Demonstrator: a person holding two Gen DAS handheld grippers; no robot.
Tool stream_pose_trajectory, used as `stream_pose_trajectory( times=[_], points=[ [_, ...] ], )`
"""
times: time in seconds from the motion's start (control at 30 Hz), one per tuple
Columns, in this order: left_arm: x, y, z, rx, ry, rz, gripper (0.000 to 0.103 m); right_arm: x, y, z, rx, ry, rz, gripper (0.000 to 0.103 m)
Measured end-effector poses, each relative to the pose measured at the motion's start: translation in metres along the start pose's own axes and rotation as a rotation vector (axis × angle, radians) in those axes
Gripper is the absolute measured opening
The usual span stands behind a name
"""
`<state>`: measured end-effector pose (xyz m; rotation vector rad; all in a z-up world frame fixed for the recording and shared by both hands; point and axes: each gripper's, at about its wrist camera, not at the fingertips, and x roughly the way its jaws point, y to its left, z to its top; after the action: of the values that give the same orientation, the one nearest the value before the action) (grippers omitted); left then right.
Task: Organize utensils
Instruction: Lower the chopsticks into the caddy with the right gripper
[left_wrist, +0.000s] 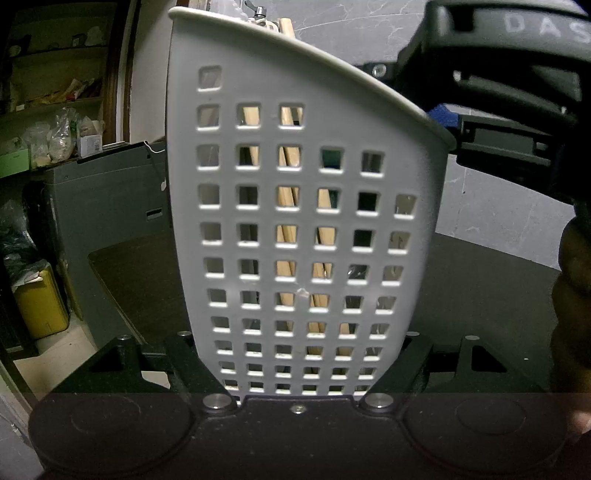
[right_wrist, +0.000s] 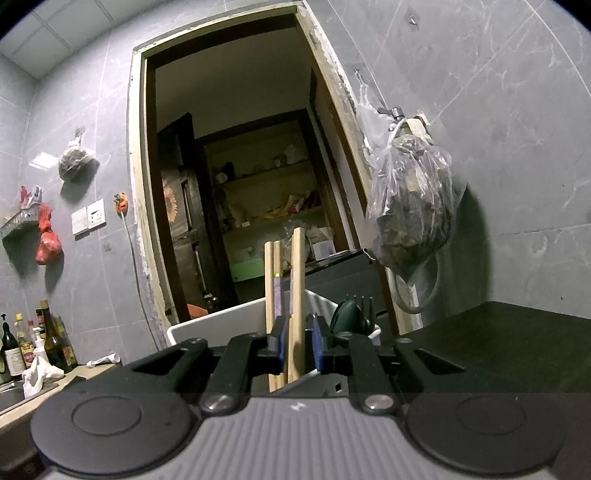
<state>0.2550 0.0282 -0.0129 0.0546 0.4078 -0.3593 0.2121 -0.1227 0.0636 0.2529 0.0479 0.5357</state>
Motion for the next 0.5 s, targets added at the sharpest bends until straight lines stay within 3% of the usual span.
stream_pose_trajectory(
  times=[0.27, 0.5],
  points=[
    [0.000, 0.000, 0.000, -0.001, -0.001, 0.000, 0.078, -0.005, 0.001, 0.003, -0.012, -0.024, 0.014, 0.040],
    [-0.001, 0.001, 0.000, -0.005, -0.002, 0.002, 0.078, -0.013, 0.001, 0.007, -0.015, -0.044, 0.015, 0.064]
  ],
)
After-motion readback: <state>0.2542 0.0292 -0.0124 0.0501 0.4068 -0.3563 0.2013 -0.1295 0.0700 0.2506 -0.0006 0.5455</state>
